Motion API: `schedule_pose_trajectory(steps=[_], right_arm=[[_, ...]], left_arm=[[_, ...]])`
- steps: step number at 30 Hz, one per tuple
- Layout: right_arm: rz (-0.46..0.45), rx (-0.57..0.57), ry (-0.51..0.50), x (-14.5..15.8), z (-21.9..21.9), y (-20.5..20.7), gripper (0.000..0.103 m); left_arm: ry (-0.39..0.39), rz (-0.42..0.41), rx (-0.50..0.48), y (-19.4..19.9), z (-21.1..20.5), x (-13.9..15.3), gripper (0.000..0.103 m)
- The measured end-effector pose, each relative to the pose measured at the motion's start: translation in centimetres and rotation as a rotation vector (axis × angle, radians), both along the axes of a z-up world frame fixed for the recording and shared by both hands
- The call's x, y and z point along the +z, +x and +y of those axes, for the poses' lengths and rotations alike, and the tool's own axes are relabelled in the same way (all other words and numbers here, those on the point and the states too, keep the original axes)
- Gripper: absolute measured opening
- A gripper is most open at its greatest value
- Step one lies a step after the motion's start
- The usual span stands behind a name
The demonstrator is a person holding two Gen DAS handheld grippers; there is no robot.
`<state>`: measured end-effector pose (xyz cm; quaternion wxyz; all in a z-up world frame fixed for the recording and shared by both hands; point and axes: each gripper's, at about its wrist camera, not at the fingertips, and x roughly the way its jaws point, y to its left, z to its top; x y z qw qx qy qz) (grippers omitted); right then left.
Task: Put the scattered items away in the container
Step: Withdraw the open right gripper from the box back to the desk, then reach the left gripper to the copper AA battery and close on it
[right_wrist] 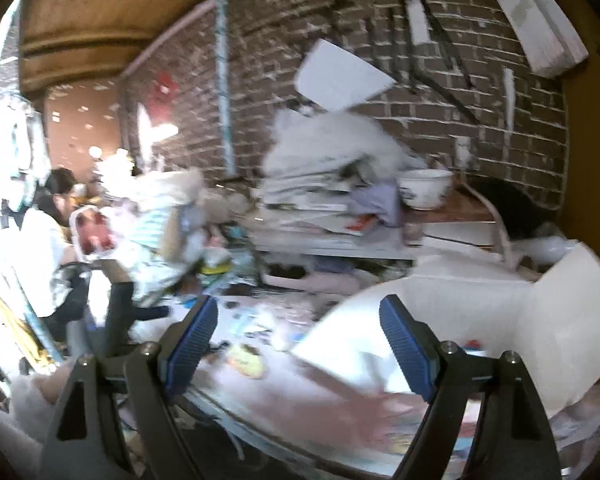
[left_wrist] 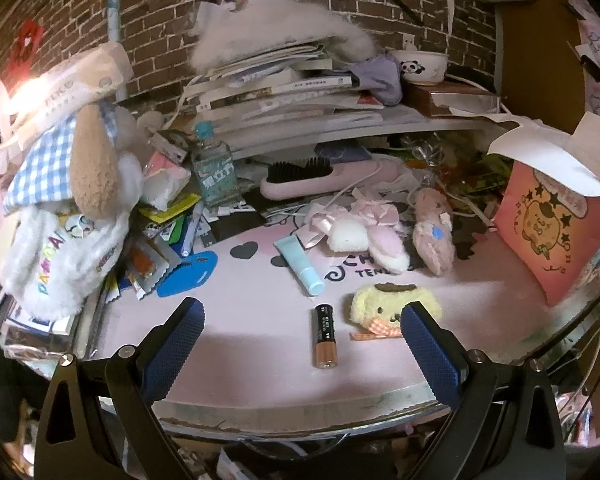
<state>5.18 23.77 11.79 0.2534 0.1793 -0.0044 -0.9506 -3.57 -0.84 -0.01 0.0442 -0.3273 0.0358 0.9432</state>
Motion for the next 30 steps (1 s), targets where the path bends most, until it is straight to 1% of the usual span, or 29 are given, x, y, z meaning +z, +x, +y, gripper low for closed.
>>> schedule_pose_trajectory(steps=[2, 4, 11, 15, 18, 21, 23, 26, 28, 30], right_arm=[[-0.007, 0.033, -0.035, -1.3, -0.9, 0.5, 0.082], [-0.014, 0.048, -0.044, -2.8, -1.8, 0.8, 0.083], [-0.068, 0.059, -0.041, -7.5, -4.7, 1.1, 0.084], [-0.12, 0.086, -0.042, -9.2, -5.5, 0.8, 0.084], [-0.133, 0.096, -0.046, -9.5, -5.6, 0.5, 0.084], [-0.136, 0.1, -0.055, -9.6, -5.6, 0.3, 0.084], [-0.14, 0.1, -0.054, -9.7, -5.7, 0.3, 0.084], [-0.15, 0.101, -0.056, -9.8, -5.7, 0.2, 0.084], [-0.154, 0.099, -0.058, -9.8, -5.7, 0.1, 0.084], [-0.159, 0.098, -0.064, -9.8, -5.5, -0.1, 0.084]], left_arm=[[0.012, -0.003, -0.003, -0.2, -0.1, -0.3, 0.098], [0.027, -0.006, -0.008, -0.4, -0.1, -0.7, 0.098], [0.038, 0.001, -0.004, -0.9, -0.6, -2.2, 0.098], [0.052, 0.018, -0.013, -0.8, -1.0, -2.8, 0.097], [0.043, 0.023, -0.022, -0.9, -1.0, -3.2, 0.087], [0.02, 0.006, -0.032, -1.1, -1.0, -3.9, 0.072], [0.02, -0.004, -0.039, -1.2, -1.1, -4.3, 0.059], [0.02, -0.014, -0.048, -1.4, -1.1, -4.8, 0.055], [0.026, -0.01, -0.062, -1.4, -1.0, -4.9, 0.046], [0.028, -0.01, -0.069, -1.4, -0.8, -4.8, 0.043]])
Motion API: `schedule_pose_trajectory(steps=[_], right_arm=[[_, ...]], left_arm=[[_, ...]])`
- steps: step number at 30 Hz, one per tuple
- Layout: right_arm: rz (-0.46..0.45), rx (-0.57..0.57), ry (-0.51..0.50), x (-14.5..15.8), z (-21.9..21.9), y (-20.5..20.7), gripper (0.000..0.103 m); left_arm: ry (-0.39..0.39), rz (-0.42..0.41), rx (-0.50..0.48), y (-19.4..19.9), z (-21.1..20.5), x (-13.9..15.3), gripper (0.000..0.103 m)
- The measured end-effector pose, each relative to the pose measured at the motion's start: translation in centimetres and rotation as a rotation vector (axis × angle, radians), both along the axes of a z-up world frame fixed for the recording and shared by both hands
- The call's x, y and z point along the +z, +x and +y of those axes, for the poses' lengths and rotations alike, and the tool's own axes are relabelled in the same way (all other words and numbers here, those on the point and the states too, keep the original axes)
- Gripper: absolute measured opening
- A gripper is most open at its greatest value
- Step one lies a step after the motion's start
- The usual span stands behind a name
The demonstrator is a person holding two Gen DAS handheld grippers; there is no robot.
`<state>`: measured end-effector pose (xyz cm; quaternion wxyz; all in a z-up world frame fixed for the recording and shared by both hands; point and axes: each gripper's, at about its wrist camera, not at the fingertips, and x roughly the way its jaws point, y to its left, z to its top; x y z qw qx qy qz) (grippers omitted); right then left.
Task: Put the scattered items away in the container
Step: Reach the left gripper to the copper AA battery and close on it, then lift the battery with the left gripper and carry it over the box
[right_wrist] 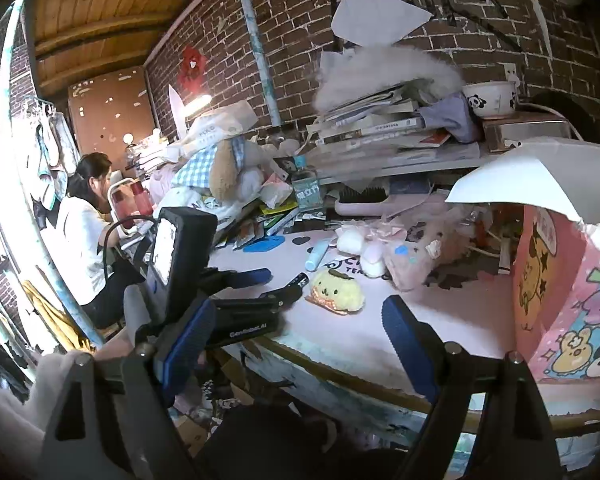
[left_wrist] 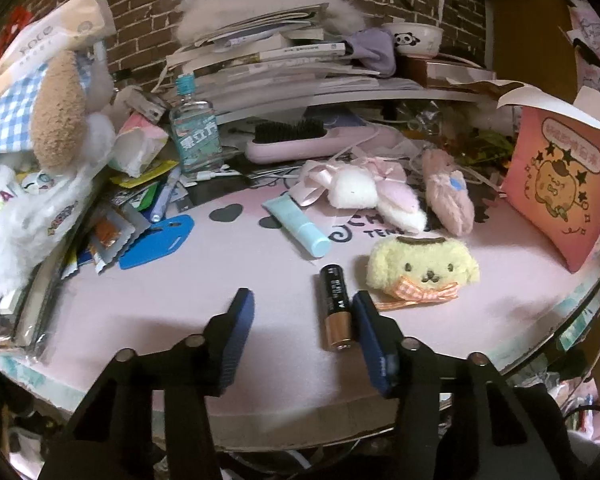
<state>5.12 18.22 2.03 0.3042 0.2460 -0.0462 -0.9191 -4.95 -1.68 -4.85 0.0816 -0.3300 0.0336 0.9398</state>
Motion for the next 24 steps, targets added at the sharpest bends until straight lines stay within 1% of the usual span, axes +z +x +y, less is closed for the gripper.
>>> schedule_pose_trajectory(steps=[3, 5, 14, 24], right_arm=[[-0.004, -0.002, -0.002, -0.03, 0.07, -0.1, 0.084], [-0.005, -0.004, -0.005, -0.03, 0.11, -0.1, 0.084], [-0.002, -0.006, -0.006, -0.05, 0.14, -0.05, 0.084], [0.0, -0.006, -0.012, 0.01, 0.25, 0.02, 0.084]], left_arm=[[0.006, -0.004, -0.014, -0.01, 0.22, 0.07, 0.035], [0.019, -0.01, -0.025, -0.01, 0.3, 0.07, 0.027], [0.021, -0.023, -0.044, 0.03, 0.85, 0.2, 0.012], [0.028, -0.036, -0.041, -0.01, 0.99, 0.26, 0.009]])
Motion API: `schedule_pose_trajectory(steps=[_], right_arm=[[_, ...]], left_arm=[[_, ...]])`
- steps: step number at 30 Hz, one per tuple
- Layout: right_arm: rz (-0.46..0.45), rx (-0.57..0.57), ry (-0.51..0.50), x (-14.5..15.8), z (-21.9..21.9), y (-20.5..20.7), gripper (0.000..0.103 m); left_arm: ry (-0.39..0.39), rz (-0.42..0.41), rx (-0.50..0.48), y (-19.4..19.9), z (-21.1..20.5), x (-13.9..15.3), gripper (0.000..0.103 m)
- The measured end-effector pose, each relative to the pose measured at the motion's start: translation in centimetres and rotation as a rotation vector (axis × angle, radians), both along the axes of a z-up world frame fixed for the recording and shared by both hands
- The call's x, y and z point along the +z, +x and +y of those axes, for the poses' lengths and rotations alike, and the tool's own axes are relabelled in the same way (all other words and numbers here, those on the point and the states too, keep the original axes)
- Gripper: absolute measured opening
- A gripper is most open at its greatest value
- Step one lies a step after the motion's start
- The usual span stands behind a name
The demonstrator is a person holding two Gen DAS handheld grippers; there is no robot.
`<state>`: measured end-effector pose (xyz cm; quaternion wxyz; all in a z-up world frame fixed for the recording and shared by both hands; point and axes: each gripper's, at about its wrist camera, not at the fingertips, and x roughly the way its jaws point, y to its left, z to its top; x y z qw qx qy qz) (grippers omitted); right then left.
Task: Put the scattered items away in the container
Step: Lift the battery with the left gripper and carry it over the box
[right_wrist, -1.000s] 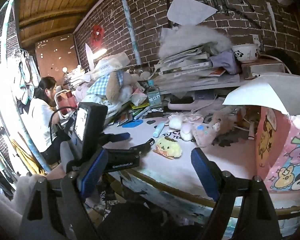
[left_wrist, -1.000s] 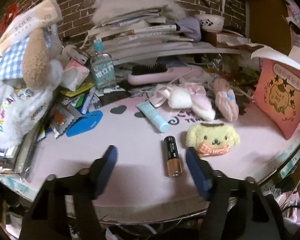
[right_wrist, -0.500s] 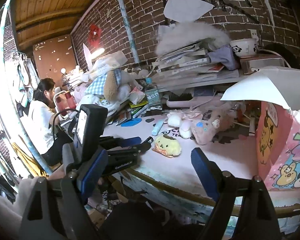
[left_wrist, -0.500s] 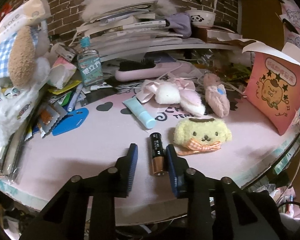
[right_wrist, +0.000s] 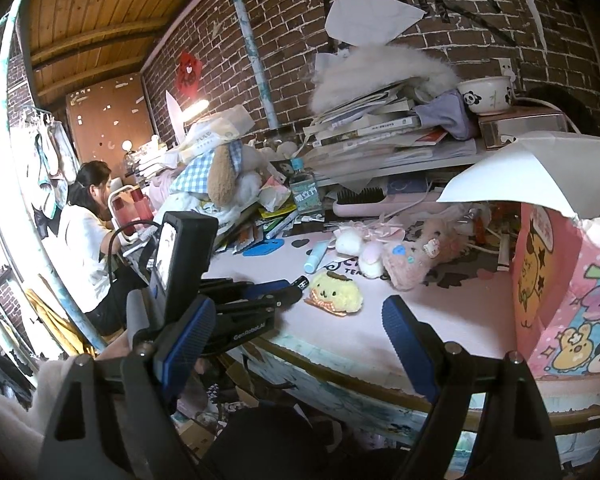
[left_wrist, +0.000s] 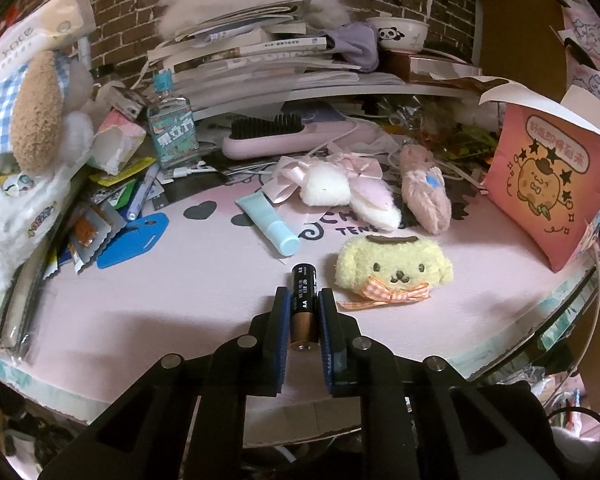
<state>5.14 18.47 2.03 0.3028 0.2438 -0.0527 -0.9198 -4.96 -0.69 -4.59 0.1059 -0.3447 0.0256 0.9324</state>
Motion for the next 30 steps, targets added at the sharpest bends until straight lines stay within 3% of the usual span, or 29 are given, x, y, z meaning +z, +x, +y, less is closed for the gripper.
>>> schedule_pose_trajectory(steps=[13, 30], right_arm=[[-0.004, 0.005, 0.011, -0.1, -0.1, -0.5, 0.084], [-0.061, -0.02, 0.02, -1.9, -0.1, -2.6, 0.084]], left_arm=[[0.009, 0.036, 0.025, -0.3, -0.7, 2.1, 0.008], [-0.049, 0.208, -0.082, -1.0, 3.4, 11.5, 0.008]])
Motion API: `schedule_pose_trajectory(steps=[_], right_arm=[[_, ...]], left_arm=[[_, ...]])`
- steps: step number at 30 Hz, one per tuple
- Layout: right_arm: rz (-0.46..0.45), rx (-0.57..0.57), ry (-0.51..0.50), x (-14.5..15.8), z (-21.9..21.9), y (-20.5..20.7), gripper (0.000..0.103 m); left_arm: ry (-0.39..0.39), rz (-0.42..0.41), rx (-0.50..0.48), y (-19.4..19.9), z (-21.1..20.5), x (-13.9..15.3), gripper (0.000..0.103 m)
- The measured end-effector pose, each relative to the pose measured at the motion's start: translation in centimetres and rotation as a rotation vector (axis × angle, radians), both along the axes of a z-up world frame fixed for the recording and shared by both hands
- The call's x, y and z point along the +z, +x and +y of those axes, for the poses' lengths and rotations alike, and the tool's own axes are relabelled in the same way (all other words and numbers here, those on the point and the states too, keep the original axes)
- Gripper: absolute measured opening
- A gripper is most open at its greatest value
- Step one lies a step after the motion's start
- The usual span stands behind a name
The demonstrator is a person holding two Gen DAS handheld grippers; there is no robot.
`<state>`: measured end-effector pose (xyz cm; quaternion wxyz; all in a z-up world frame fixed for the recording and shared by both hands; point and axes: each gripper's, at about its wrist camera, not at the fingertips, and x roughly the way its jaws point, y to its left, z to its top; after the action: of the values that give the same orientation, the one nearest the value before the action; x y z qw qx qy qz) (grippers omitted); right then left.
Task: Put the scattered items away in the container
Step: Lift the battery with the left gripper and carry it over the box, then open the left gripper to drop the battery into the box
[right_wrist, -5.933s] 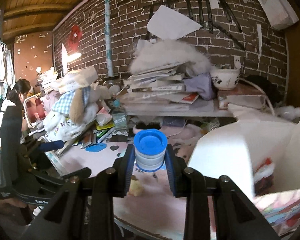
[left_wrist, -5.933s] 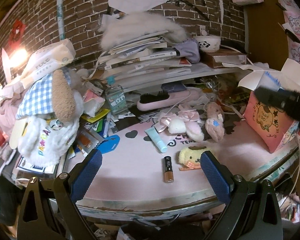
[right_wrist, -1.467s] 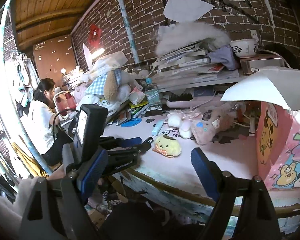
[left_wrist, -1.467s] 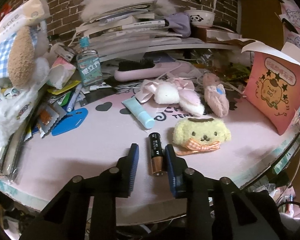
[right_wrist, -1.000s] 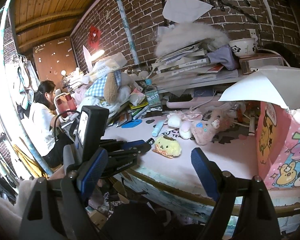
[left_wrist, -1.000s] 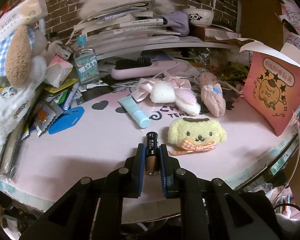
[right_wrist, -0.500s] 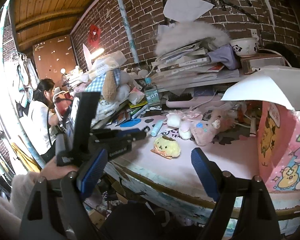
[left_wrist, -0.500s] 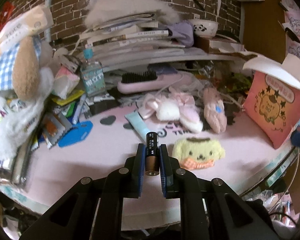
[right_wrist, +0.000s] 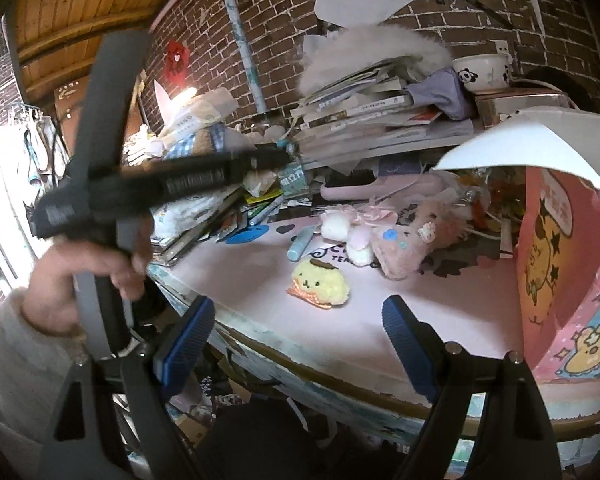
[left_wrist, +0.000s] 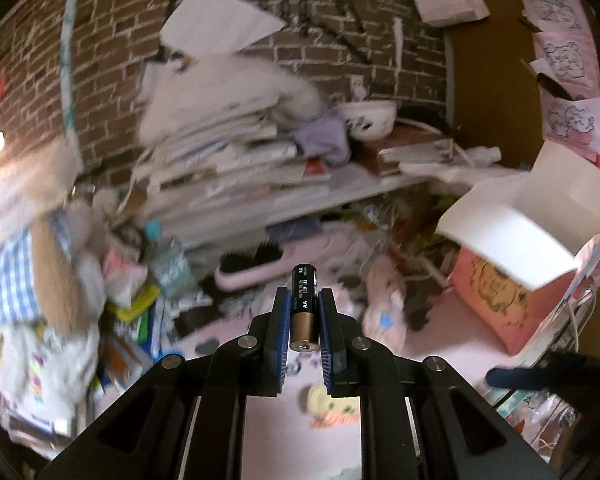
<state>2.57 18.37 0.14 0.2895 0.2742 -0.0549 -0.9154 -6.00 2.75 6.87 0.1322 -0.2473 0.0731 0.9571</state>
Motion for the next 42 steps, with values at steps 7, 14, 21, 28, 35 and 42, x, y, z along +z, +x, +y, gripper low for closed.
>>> schedule_pose_trajectory(steps=[7, 14, 21, 28, 35, 42], right_arm=[[-0.014, -0.021, 0.005, -0.5, 0.9, -0.2, 0.084], [-0.014, -0.038, -0.004, -0.6, 1.7, -0.1, 0.084], [-0.021, -0.045, -0.017, -0.8, 2.4, -0.1, 0.084], [-0.022, -0.049, -0.024, -0.8, 2.8, 0.0, 0.084], [-0.028, -0.061, -0.04, -0.8, 3.5, 0.1, 0.084], [-0.031, -0.064, -0.048, -0.7, 3.9, 0.1, 0.084]], left_arm=[[-0.021, 0.039, -0.1, -0.6, 3.4, 2.9, 0.008], [-0.012, -0.006, -0.262, -1.7, 7.3, 4.4, 0.008], [-0.052, -0.092, -0.427, -2.8, 12.4, 5.0, 0.008], [-0.118, -0.206, -0.547, -4.3, 17.7, 4.9, 0.008], [-0.219, -0.316, -0.591, -6.0, 22.0, 3.7, 0.008], [-0.389, -0.403, -0.569, -6.9, 24.9, 0.8, 0.008]])
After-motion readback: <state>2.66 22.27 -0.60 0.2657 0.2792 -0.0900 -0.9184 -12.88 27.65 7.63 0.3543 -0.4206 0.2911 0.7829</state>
